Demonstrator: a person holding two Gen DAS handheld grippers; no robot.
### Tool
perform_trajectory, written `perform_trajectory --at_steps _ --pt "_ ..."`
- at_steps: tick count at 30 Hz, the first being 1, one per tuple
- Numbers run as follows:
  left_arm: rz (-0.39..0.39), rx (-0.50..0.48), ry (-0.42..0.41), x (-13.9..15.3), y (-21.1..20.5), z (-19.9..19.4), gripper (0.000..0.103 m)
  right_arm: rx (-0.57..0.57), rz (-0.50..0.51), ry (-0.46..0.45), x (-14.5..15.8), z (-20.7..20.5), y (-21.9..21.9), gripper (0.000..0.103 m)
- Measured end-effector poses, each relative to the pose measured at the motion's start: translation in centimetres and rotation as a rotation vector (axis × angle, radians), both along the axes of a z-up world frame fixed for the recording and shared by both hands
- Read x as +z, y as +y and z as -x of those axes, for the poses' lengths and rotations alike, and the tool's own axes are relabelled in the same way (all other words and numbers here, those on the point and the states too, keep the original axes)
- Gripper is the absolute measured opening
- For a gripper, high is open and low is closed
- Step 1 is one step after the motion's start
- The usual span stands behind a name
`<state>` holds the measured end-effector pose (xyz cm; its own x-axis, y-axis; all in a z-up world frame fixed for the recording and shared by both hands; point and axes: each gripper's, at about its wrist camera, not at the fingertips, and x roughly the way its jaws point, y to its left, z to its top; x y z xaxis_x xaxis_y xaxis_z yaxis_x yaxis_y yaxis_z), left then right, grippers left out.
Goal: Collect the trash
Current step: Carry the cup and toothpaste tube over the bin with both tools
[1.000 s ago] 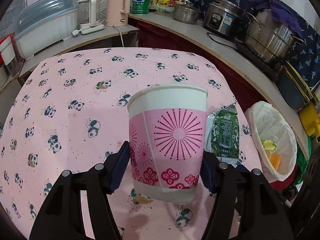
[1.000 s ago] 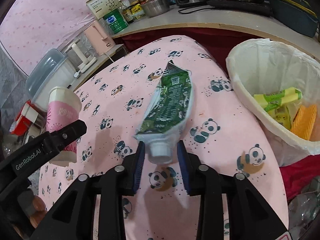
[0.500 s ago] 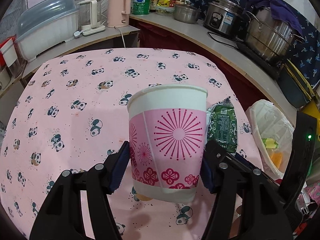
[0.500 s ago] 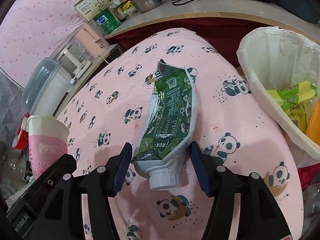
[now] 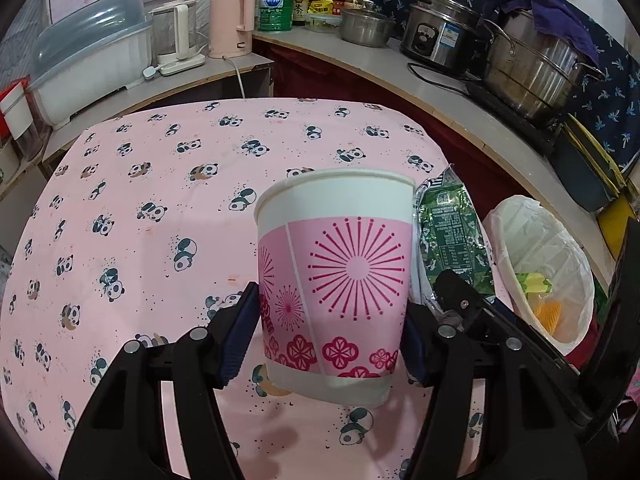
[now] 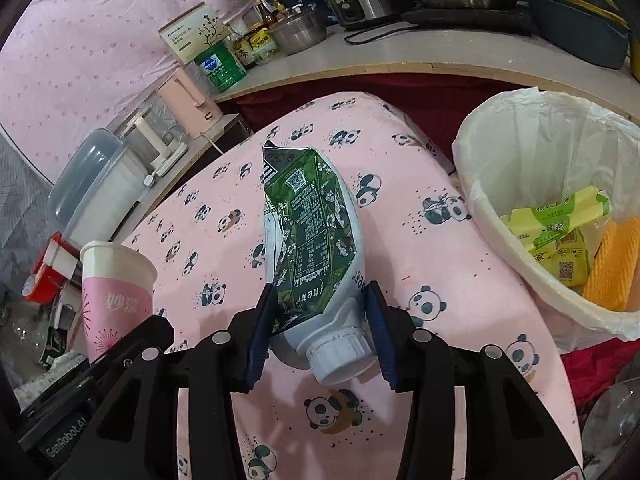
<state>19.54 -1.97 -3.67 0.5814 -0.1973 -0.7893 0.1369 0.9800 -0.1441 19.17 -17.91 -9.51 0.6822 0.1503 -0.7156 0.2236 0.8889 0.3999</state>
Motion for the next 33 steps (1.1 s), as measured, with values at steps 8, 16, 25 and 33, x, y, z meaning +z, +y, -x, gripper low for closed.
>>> perform_trajectory --at_steps 8,16,25,33 --pt "0.002 -0.062 -0.039 2.1 -3.4 1.2 0.060 -0.084 0.034 -0.066 2.8 2.7 -4.2 0.044" --pt "-0.005 -0.174 -0.056 2.9 -9.9 2.3 0.060 -0.220 0.043 -0.100 4.3 6.3 -10.8 0.043" --pt "0.038 -0.339 -0.037 2.4 -18.3 3.0 0.060 -0.362 0.043 -0.105 4.4 10.0 -17.7 0.043" --pt "0.047 -0.475 -0.033 1.9 -24.2 3.0 0.062 -0.455 0.031 -0.097 3.5 12.4 -21.8 0.044"
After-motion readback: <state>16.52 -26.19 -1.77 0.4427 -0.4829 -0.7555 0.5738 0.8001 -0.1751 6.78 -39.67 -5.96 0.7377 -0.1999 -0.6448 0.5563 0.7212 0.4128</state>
